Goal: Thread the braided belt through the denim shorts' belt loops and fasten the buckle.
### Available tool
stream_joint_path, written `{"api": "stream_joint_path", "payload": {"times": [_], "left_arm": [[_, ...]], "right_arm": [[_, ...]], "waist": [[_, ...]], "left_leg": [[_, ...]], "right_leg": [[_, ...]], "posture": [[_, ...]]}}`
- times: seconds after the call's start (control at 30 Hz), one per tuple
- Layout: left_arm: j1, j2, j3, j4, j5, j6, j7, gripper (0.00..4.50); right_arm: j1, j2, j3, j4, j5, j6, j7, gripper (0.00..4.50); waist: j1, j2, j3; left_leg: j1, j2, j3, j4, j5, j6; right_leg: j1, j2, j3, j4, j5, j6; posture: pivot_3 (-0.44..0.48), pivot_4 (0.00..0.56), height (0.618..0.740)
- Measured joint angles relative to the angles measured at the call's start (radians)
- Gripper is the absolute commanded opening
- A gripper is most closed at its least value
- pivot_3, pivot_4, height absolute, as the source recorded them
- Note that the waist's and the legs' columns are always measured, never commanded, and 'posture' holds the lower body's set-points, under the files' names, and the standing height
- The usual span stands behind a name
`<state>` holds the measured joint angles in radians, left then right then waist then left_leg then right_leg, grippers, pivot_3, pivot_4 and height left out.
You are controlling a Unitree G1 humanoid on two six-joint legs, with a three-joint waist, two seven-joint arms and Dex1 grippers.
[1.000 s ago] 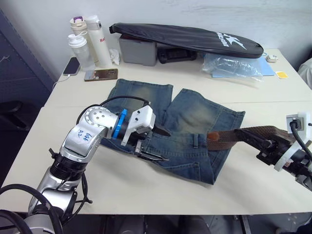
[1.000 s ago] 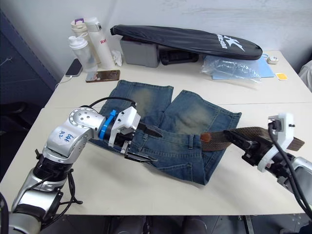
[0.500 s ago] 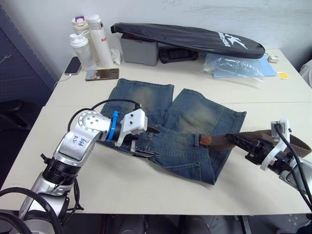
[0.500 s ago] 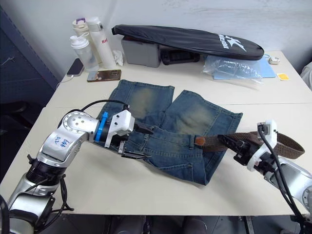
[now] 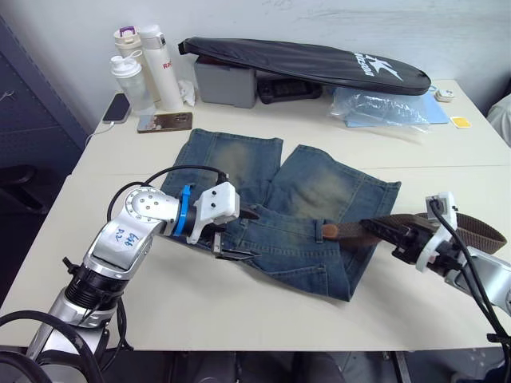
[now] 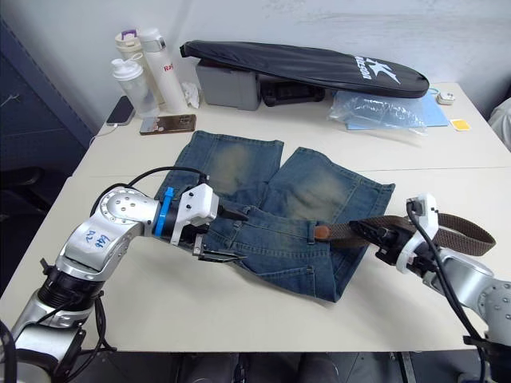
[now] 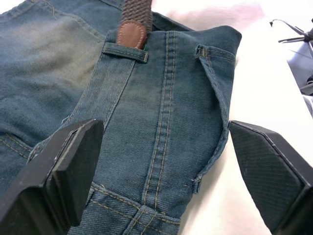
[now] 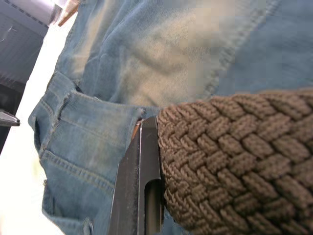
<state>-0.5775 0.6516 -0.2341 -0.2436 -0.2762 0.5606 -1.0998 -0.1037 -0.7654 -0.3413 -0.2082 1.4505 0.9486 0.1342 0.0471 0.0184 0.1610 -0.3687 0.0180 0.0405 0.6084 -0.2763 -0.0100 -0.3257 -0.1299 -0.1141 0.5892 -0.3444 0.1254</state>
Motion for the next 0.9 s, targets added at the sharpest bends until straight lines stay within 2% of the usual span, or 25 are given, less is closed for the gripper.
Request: {"api": "stream_joint_path", "payload": {"times": [0.63,0.9], "left_arm": [[0.025,-0.02,-0.004,-0.015,0.009,0.008,0.064,4.47],[0.003,-0.057,-0.054,0.031,0.061,-0.001,0.112,4.47]], "right_arm": [[-0.105,0.179,0.102,0.092,-0.183,0.052,0.079,0.0],[-0.15,0.29,0.139,0.097,-0.263,0.05,0.095,0.0]], "waist": [[-0.024,0.003,-0.002],[-0.024,0.005,-0.004]], "left_leg": [[0.001,0.0,0.001,-0.002,0.0,0.0],[0.001,0.0,0.001,-0.002,0.0,-0.001]], "right_leg": [[0.0,0.0,0.0,0.001,0.0,0.0],[-0.001,0.0,0.001,0.002,0.0,0.0]], "posture": [[0.0,0.15,0.74],[0.0,0.15,0.74]]}}
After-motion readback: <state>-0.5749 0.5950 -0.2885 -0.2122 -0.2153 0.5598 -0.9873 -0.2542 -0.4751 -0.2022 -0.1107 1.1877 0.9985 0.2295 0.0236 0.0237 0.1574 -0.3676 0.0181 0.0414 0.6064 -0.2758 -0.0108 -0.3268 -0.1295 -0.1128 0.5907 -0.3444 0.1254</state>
